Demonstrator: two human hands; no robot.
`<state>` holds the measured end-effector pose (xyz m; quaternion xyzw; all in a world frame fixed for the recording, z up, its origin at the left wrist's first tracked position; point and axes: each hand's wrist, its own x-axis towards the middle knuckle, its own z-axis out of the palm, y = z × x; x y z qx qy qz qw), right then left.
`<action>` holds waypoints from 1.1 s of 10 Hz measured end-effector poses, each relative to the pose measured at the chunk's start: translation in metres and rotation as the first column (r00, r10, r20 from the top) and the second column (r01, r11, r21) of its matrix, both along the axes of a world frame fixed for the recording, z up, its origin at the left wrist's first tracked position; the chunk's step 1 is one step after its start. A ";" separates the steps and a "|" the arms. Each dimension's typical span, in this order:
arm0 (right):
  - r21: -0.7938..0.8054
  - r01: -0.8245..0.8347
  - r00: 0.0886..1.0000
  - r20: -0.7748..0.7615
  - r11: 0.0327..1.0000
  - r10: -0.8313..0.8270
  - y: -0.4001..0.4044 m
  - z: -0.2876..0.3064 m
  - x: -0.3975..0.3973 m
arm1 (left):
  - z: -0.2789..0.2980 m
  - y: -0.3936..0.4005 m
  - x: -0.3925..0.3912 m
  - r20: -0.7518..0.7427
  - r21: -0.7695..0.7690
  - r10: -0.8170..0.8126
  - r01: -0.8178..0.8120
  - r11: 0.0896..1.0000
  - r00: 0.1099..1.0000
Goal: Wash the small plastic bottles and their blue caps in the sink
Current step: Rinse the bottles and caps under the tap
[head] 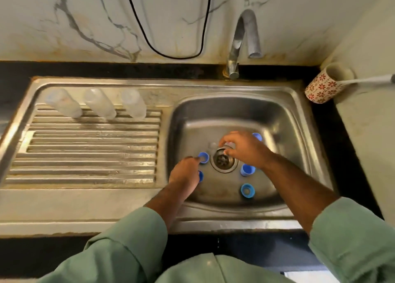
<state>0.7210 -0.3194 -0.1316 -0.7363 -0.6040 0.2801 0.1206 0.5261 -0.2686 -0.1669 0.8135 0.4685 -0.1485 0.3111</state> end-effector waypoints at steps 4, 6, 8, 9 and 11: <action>-0.354 -0.277 0.942 0.082 0.893 0.325 0.059 -0.131 -0.019 | -0.043 0.053 0.051 -0.086 -0.044 0.293 -0.297 0.954 0.952; -0.371 -0.290 0.909 0.183 0.882 0.375 0.061 -0.162 -0.025 | -0.043 0.083 0.082 0.133 0.090 0.198 -0.211 0.973 0.971; -0.016 0.312 0.891 -0.341 0.950 -0.299 0.041 -0.116 -0.012 | 0.027 0.119 0.146 0.727 0.107 0.186 -0.376 0.920 0.661; -0.056 0.525 0.707 -0.526 0.849 -0.472 0.039 -0.092 0.007 | 0.061 0.126 0.183 0.711 0.012 0.192 -0.284 0.959 0.676; -0.142 0.586 0.535 -0.672 0.798 -0.513 0.037 -0.068 0.027 | 0.079 0.139 0.203 0.712 0.008 0.312 -0.451 0.893 0.629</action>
